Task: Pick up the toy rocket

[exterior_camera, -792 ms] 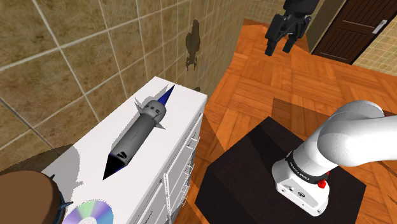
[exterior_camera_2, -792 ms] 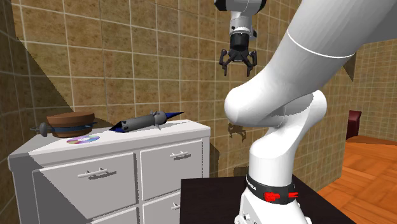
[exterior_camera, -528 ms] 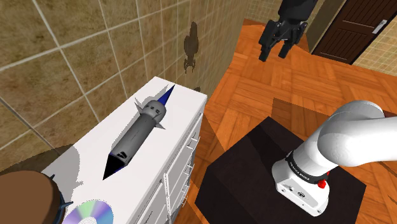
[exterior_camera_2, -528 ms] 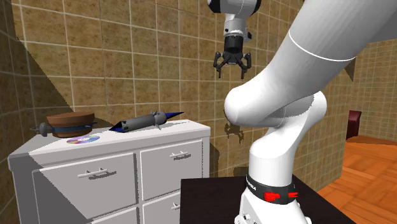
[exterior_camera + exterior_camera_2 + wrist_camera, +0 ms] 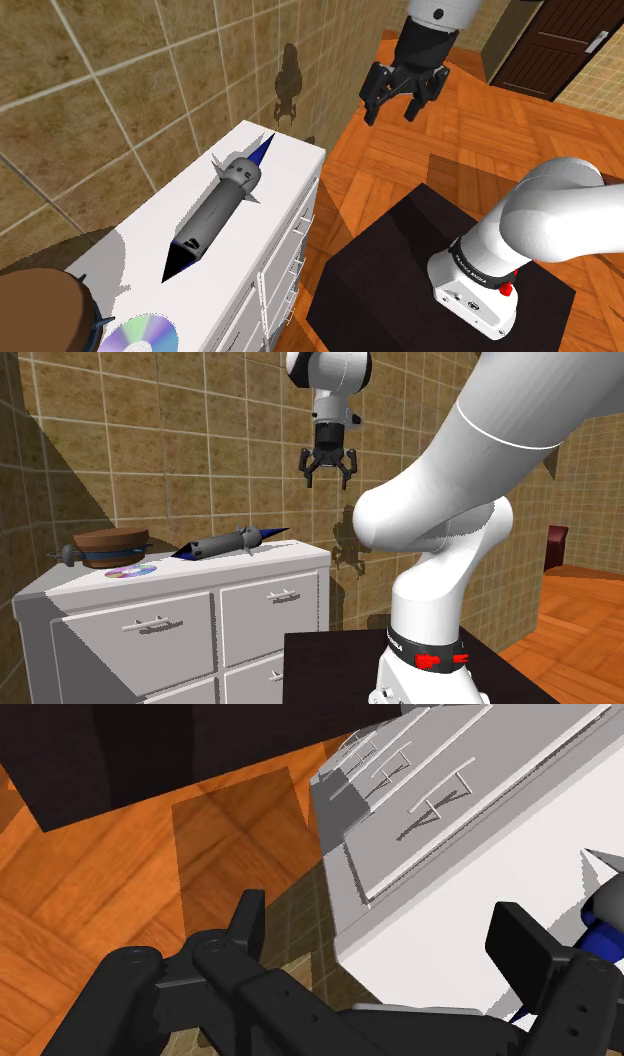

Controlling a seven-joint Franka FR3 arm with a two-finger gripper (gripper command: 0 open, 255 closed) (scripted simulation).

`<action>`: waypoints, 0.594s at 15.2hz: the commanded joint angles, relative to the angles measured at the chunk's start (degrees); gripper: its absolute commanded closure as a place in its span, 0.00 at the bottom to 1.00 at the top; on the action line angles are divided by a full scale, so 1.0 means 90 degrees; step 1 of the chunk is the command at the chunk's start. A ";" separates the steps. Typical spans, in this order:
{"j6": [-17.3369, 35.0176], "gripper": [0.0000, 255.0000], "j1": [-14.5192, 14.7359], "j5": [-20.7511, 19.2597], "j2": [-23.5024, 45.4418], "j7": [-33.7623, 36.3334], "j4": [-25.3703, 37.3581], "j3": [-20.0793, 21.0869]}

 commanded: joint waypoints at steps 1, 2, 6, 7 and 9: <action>0.0317 0.00 0.0002 0.0228 0.0118 0.0507 -0.0047 0.0404; 0.0471 0.00 -0.0004 0.0325 0.0201 0.0750 -0.0043 0.0607; 0.1105 0.00 -0.0111 0.0622 0.0665 0.1725 0.0090 0.1446; 0.1265 0.00 -0.0169 0.0671 0.0808 0.1969 0.0152 0.1668; 0.1584 0.00 -0.0315 0.0722 0.1129 0.2471 0.0311 0.2119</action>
